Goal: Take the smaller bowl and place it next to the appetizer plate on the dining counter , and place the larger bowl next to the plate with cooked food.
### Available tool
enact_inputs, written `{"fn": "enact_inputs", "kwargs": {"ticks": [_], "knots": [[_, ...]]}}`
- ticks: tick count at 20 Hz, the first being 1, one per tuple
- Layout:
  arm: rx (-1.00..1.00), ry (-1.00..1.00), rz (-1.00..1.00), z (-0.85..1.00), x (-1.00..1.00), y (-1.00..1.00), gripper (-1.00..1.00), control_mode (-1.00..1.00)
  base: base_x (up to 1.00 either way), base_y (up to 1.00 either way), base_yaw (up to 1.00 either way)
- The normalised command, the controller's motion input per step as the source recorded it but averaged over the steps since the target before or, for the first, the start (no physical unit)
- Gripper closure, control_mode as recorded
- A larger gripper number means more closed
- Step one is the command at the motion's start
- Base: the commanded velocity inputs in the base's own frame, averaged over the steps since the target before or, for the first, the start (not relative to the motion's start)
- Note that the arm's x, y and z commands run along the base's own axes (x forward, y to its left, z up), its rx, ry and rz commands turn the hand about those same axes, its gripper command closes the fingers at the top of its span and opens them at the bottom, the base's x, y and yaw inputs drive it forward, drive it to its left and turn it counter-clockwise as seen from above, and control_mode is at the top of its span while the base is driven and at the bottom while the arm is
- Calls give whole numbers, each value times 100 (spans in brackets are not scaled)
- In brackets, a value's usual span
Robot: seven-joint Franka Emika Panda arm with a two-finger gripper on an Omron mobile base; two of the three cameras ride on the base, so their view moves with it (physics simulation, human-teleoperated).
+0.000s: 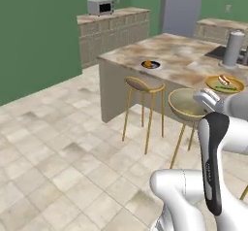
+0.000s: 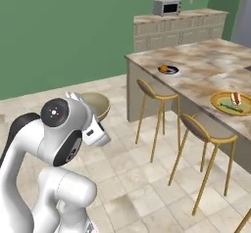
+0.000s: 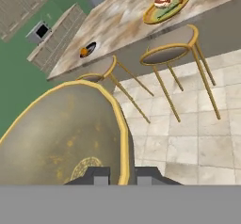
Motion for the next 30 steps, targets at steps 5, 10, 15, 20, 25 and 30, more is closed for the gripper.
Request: {"fn": "enact_inputs", "kwargs": {"ticks": [5, 10, 15, 20, 25, 30], "knots": [[0, 0, 0, 0, 0, 0, 100, 100, 100, 78, -64], [0, 0, 0, 0, 0, 0, 100, 100, 100, 100, -63], [0, 0, 0, 0, 0, 0, 100, 100, 100, 100, -65], [0, 0, 0, 0, 0, 0, 100, 100, 100, 100, -67], [0, 0, 0, 0, 0, 0, 100, 100, 96, 89, -32], [0, 0, 0, 0, 0, 0, 100, 100, 98, 34, -5]]}}
